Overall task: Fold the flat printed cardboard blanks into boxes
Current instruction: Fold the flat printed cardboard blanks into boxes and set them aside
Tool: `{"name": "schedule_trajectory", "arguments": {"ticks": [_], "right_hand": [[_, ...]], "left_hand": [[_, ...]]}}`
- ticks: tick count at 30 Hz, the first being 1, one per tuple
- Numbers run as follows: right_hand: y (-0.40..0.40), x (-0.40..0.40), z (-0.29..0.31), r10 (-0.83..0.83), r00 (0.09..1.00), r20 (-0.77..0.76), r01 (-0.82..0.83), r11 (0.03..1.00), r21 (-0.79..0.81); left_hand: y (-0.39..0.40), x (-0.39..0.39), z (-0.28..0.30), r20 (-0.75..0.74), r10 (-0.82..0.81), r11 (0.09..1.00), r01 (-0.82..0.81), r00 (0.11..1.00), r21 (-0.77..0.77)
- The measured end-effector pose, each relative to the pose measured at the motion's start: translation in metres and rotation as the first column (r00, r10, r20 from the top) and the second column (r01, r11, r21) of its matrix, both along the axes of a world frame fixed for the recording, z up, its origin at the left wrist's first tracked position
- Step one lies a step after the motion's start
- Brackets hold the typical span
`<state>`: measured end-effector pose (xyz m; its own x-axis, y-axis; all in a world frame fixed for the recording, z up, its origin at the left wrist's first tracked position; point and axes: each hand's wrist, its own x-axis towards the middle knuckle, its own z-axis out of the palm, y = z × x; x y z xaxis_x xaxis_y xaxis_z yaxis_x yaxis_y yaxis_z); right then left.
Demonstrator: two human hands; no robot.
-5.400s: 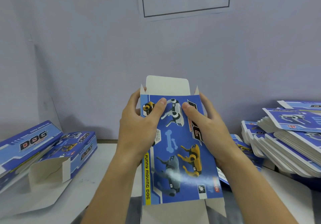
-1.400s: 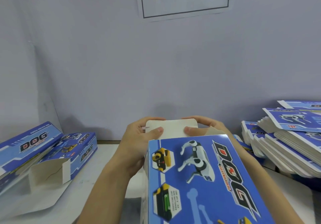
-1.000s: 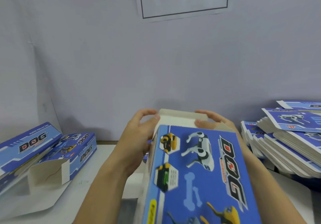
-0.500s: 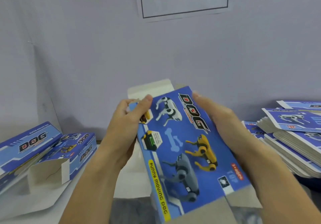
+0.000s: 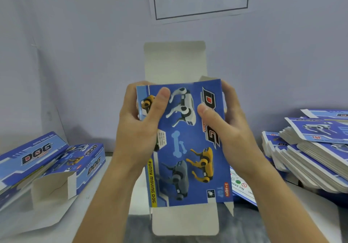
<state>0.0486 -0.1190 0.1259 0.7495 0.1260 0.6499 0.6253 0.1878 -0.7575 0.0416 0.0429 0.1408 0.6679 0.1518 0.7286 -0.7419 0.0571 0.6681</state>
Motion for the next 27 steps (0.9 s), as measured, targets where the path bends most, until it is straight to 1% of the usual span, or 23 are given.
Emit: {"name": "schedule_trajectory", "arguments": {"ticks": [3,5,7,8,11,13,15,18,19,21,23,25,27], "right_hand": [[-0.006,0.006,0.008,0.003,0.998,-0.065,-0.005,0.999,-0.034],[-0.008,0.011,0.011,-0.021,0.992,-0.123,0.02,1.0,-0.015],[-0.005,0.011,0.007,-0.006,0.984,-0.181,0.011,1.0,0.029],[-0.002,0.01,0.004,-0.036,0.978,-0.204,0.045,0.998,0.039],[0.01,0.01,0.0,-0.139,0.968,-0.208,0.151,0.988,0.04],[0.013,0.01,0.0,-0.13,0.968,-0.215,0.143,0.988,0.049],[0.015,0.01,0.0,-0.117,0.966,-0.232,0.135,0.989,0.062],[0.013,0.013,-0.002,-0.129,0.96,-0.25,0.151,0.986,0.069],[0.012,0.013,-0.001,-0.12,0.962,-0.244,0.138,0.989,0.06],[0.012,0.013,0.0,-0.048,0.975,-0.219,0.065,0.995,0.073],[0.013,0.012,-0.001,-0.024,0.975,-0.221,0.047,0.994,0.101],[0.014,0.013,-0.002,-0.02,0.98,-0.2,0.048,0.99,0.135],[0.015,0.011,-0.004,0.002,0.982,-0.19,0.034,0.983,0.181]], "left_hand": [[-0.007,0.001,-0.007,0.039,0.087,0.991,-0.091,0.995,0.098],[-0.007,0.002,-0.01,0.0,0.107,0.985,-0.106,0.994,0.134],[-0.005,0.004,-0.011,-0.062,0.128,0.979,-0.116,0.99,0.166],[-0.004,0.005,-0.011,-0.091,0.126,0.98,-0.11,0.988,0.164],[-0.005,0.008,-0.009,-0.155,0.139,0.988,-0.127,0.978,0.086],[-0.004,0.011,-0.008,-0.156,0.167,0.986,-0.164,0.974,0.033],[-0.003,0.014,-0.008,-0.165,0.194,0.981,-0.191,0.967,0.032],[-0.004,0.012,-0.009,-0.211,0.156,0.987,-0.162,0.965,-0.008],[-0.005,0.011,-0.009,-0.219,0.146,0.989,-0.151,0.965,-0.003],[-0.006,0.009,-0.005,-0.235,0.124,0.992,-0.124,0.964,0.012],[-0.006,0.008,-0.005,-0.18,0.132,0.991,-0.13,0.975,0.021],[-0.005,0.008,-0.006,-0.118,0.158,0.987,-0.161,0.98,-0.018],[-0.004,0.007,-0.009,-0.035,0.127,0.99,-0.129,0.991,-0.056]]}}
